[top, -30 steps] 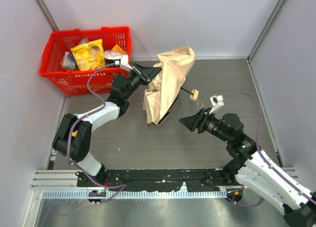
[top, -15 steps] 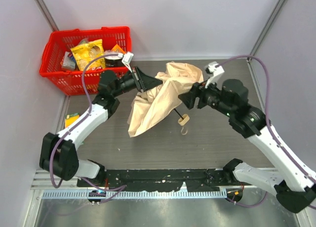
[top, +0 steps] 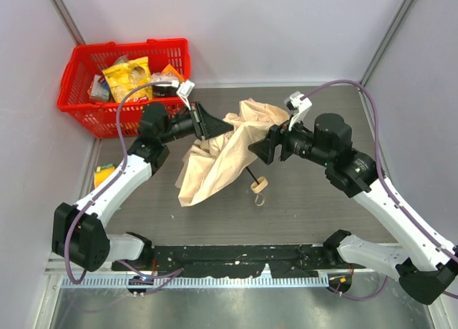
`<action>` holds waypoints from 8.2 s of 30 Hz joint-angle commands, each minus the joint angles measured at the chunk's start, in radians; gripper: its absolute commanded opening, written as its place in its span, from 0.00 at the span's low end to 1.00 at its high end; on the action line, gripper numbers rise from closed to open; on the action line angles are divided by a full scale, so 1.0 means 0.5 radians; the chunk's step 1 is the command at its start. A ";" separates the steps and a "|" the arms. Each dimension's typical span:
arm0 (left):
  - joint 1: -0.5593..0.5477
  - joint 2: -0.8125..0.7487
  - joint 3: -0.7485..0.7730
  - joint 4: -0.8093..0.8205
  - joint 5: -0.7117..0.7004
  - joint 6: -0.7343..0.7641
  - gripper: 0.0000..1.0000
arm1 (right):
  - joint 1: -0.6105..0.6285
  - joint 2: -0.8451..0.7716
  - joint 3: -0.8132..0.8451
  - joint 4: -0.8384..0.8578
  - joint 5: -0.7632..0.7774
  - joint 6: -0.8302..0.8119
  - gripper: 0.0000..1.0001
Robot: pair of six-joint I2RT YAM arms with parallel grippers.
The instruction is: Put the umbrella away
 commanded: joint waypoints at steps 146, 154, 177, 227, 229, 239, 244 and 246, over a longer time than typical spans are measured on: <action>-0.640 0.368 0.269 1.543 0.383 -0.219 0.00 | -0.136 0.145 -0.436 0.594 -0.776 -0.106 0.85; -0.808 0.286 0.144 1.648 -0.058 -0.195 0.00 | -0.007 -0.060 -0.708 1.100 -0.198 -0.003 0.86; -0.931 0.185 0.061 1.498 -0.191 -0.093 0.00 | 0.052 0.026 -0.945 1.971 -0.419 0.382 0.26; -0.646 0.341 0.567 -0.499 -0.845 0.526 0.26 | 0.021 -0.294 -0.231 0.287 0.175 -1.164 0.00; -0.625 0.213 0.448 -0.564 -1.073 0.670 0.56 | 0.021 -0.257 -0.200 0.265 0.271 -1.274 0.00; -0.382 -0.456 -0.239 -0.570 -0.789 0.692 0.99 | 0.009 -0.070 -0.135 0.292 0.219 -1.395 0.00; -0.385 -0.411 -0.228 -0.579 -0.489 0.600 1.00 | 0.015 -0.054 -0.148 0.350 0.112 -1.376 0.00; -0.394 -0.277 -0.169 -0.576 -0.323 0.548 0.88 | 0.009 -0.051 -0.145 0.381 0.115 -1.376 0.01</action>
